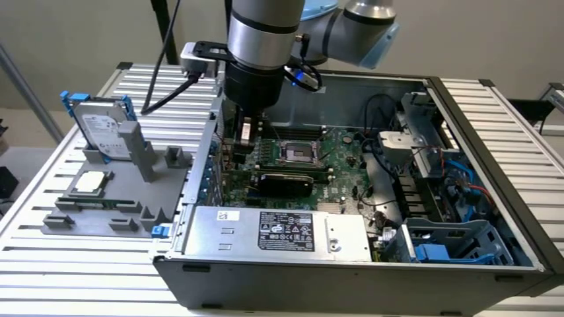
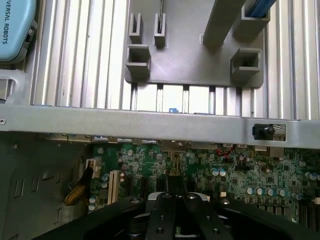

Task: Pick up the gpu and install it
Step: 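Press down on the gpu until it lock into place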

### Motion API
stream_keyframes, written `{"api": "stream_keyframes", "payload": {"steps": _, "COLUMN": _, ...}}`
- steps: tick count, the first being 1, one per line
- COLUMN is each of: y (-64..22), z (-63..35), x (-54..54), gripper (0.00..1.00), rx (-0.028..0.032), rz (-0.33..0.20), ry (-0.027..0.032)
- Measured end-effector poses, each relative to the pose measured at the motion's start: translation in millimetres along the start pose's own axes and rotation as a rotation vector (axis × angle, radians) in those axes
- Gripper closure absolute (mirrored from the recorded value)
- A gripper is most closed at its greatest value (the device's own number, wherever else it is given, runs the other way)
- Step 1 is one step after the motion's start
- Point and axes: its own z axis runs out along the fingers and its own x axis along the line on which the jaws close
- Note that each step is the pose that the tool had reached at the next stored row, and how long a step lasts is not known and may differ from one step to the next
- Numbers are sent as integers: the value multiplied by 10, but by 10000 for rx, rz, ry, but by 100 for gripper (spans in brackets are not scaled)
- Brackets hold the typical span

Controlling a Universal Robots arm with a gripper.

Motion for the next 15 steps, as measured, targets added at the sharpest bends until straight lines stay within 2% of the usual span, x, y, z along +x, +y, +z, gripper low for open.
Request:
{"api": "stream_keyframes", "payload": {"steps": 2, "y": 16, "z": 3, "x": 2, "gripper": 89, "rx": -95, "rz": -5, "ry": 13}}
{"api": "stream_keyframes", "payload": {"steps": 6, "y": 47, "z": 13, "x": 18, "gripper": 89, "rx": -243, "rz": -4, "ry": 47}}
{"api": "stream_keyframes", "payload": {"steps": 10, "y": 77, "z": 21, "x": 76, "gripper": 89, "rx": -323, "rz": -5, "ry": 57}}
{"api": "stream_keyframes", "payload": {"steps": 12, "y": 81, "z": 23, "x": 90, "gripper": 89, "rx": -392, "rz": -9, "ry": 55}}
{"api": "stream_keyframes", "payload": {"steps": 15, "y": 82, "z": 22, "x": 90, "gripper": 89, "rx": -406, "rz": 16, "ry": 52}}
